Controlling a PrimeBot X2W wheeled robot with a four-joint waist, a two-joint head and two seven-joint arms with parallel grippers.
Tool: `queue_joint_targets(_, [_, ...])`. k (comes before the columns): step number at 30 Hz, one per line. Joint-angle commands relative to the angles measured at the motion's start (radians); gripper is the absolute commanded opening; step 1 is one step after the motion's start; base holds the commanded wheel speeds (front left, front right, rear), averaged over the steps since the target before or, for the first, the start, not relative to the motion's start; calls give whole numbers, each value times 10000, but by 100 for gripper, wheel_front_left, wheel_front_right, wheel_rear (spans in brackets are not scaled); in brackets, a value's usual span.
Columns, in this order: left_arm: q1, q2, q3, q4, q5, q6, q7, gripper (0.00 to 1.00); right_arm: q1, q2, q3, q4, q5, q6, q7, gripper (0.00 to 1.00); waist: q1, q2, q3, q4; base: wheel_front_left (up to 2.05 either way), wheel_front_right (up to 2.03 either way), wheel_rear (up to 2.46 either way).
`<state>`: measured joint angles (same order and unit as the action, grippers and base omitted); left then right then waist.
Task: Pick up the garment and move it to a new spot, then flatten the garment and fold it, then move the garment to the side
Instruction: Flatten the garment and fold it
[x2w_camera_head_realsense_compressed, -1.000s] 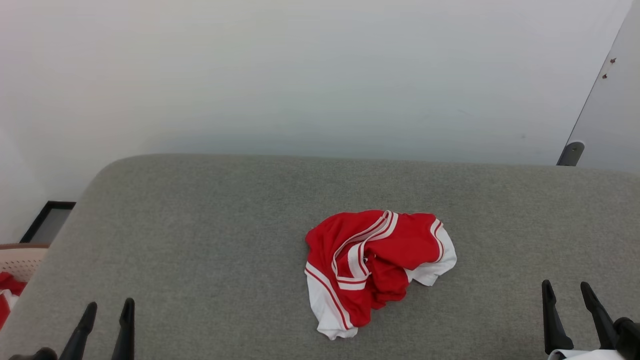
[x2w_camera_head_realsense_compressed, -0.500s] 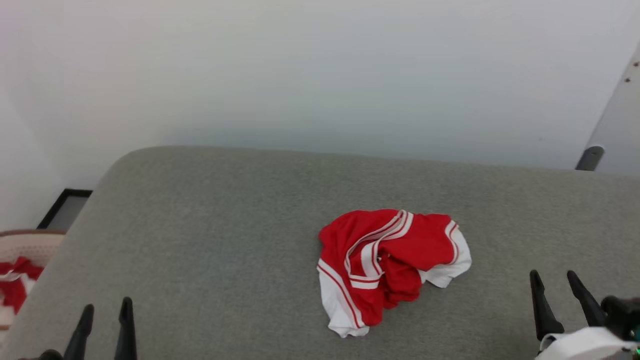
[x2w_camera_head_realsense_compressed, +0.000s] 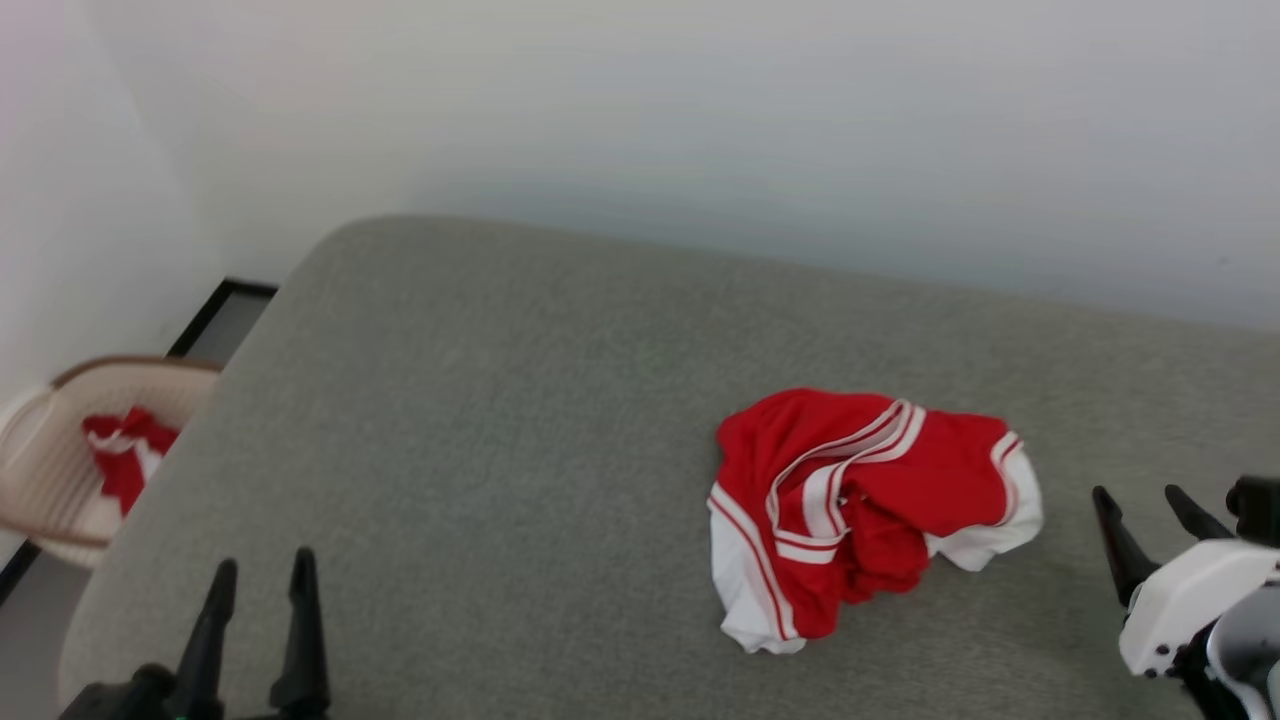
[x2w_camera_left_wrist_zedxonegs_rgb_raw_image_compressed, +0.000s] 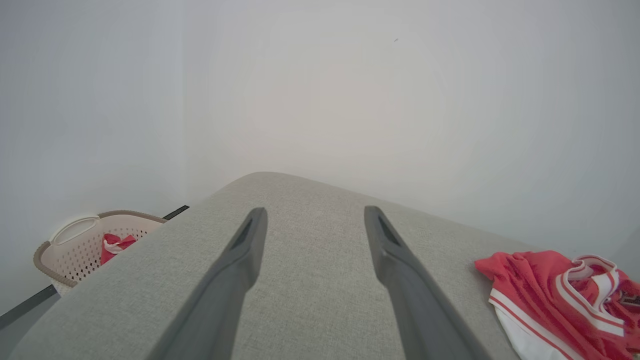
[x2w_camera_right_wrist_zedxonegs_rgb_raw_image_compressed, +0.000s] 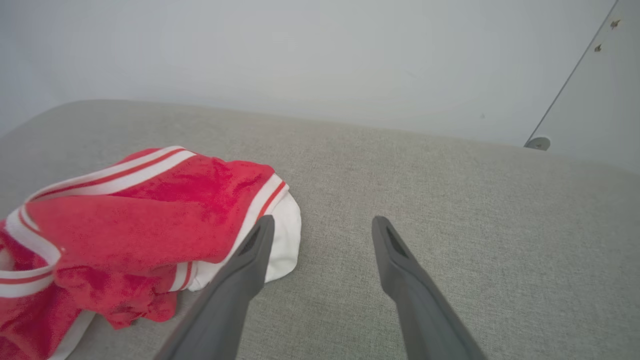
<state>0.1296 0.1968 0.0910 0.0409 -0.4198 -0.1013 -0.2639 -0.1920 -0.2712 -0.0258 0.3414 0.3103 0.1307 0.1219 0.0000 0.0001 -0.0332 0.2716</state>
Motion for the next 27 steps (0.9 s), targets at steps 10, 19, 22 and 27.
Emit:
queue_joint_targets(10, [-985,-717,-134,36,383,-257,-3,100,-1319,-784,826,861,885,1,2093,100,0,-1,1643,1137,0,0,0])
queue_joint_targets(19, [-1450,-904,-321,199,500,-297,-4,100,-1876,-916,1574,1795,1353,2,3398,43,0,-1,1969,1224,0,0,0])
queue_joint_targets(22, [-1498,-875,-359,216,436,-300,-4,100,-1998,-1087,1957,1803,1544,4,3419,0,0,-1,1981,1187,0,0,0])
queue_joint_targets(27, [-1371,-813,-233,215,414,-301,-4,100,-2384,-1426,2072,1639,1843,-4,3247,0,0,-1,1829,945,0,0,0])
